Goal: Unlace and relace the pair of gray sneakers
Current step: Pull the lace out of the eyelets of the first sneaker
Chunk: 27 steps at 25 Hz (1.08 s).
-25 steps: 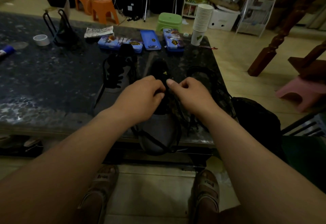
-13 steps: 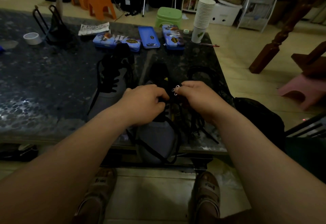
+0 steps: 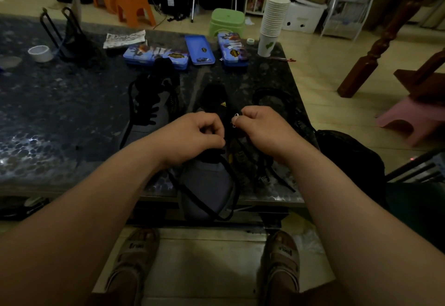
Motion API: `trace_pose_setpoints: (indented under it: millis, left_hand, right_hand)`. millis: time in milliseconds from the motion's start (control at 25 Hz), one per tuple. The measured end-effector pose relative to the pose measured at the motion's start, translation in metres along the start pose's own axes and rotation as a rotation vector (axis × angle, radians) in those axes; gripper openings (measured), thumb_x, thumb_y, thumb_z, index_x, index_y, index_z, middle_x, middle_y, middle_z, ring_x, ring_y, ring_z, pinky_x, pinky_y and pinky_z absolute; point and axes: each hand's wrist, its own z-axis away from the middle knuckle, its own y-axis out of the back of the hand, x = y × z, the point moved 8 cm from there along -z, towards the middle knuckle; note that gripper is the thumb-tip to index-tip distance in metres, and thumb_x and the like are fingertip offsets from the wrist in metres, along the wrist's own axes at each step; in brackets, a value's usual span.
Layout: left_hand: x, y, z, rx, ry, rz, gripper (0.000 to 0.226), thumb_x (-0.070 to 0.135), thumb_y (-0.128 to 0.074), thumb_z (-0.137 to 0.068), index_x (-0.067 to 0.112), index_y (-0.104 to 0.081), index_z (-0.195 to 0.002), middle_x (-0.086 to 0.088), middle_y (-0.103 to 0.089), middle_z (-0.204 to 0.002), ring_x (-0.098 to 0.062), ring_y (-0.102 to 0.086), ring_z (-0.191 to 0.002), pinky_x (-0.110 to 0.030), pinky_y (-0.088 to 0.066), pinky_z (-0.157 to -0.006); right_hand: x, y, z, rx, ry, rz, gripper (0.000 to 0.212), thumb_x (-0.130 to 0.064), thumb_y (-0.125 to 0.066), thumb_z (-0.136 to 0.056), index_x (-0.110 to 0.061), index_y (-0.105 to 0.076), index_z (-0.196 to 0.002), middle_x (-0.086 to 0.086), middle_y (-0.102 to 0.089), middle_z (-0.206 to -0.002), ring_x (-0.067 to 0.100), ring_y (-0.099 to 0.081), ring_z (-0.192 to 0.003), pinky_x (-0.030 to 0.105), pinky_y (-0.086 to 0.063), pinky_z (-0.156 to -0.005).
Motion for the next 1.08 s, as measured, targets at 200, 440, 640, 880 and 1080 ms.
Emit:
trace_pose_setpoints:
  millis: [200,440,640,880,1080]
  left_hand:
    - [-0.009,-0.001,0.000,0.070,0.027,-0.374,0.028,0.051,-0.076,-0.085,0.033,-0.055,-0.086,0.010,-0.051,-0.093,-0.011,-0.051,-0.083,-0.041,-0.045,-0.084]
    - [-0.002,0.004,0.003,0.084,0.008,0.212,0.016,0.026,-0.073,-0.093,0.024,-0.066,-0.079,0.005,-0.060,-0.076,-0.008,-0.055,-0.072,-0.033,-0.046,-0.077]
    - [0.009,0.029,0.020,0.085,0.013,0.708,0.021,0.026,-0.069,-0.079,0.023,-0.057,-0.062,-0.003,-0.060,-0.081,-0.010,-0.052,-0.070,-0.029,-0.039,-0.072]
    - [0.028,0.037,0.037,0.087,-0.104,0.760,0.022,0.023,-0.060,-0.092,0.023,-0.058,-0.070,0.000,-0.060,-0.077,-0.013,-0.051,-0.070,-0.030,-0.039,-0.071]
    - [0.029,0.055,0.054,0.158,-0.127,0.933,0.031,0.034,-0.065,-0.090,0.018,-0.056,-0.065,-0.001,-0.056,-0.071,-0.013,-0.051,-0.067,-0.029,-0.041,-0.071]
  right_hand:
    - [-0.005,-0.003,-0.002,0.020,0.030,0.048,0.033,-0.027,-0.063,-0.097,-0.015,-0.051,-0.068,-0.005,-0.045,-0.055,0.005,-0.038,-0.046,0.028,-0.032,-0.048]
    - [-0.001,0.001,-0.003,0.057,0.034,0.110,0.035,-0.026,-0.062,-0.096,0.000,-0.053,-0.074,0.003,-0.049,-0.060,0.012,-0.042,-0.053,0.032,-0.032,-0.053]
    - [-0.001,0.016,-0.003,0.130,0.065,0.246,0.031,-0.032,-0.061,-0.099,-0.015,-0.054,-0.073,-0.004,-0.056,-0.069,0.008,-0.050,-0.061,0.030,-0.037,-0.057]
    - [-0.045,-0.012,0.029,-0.177,0.213,0.192,0.012,-0.020,-0.065,-0.095,-0.025,-0.074,-0.102,-0.002,-0.069,-0.079,0.004,-0.060,-0.067,0.026,-0.048,-0.065]
    - [-0.039,0.031,0.037,0.166,0.117,0.159,0.021,-0.033,-0.064,-0.101,-0.017,-0.072,-0.091,-0.002,-0.071,-0.075,0.014,-0.067,-0.069,0.034,-0.052,-0.065]
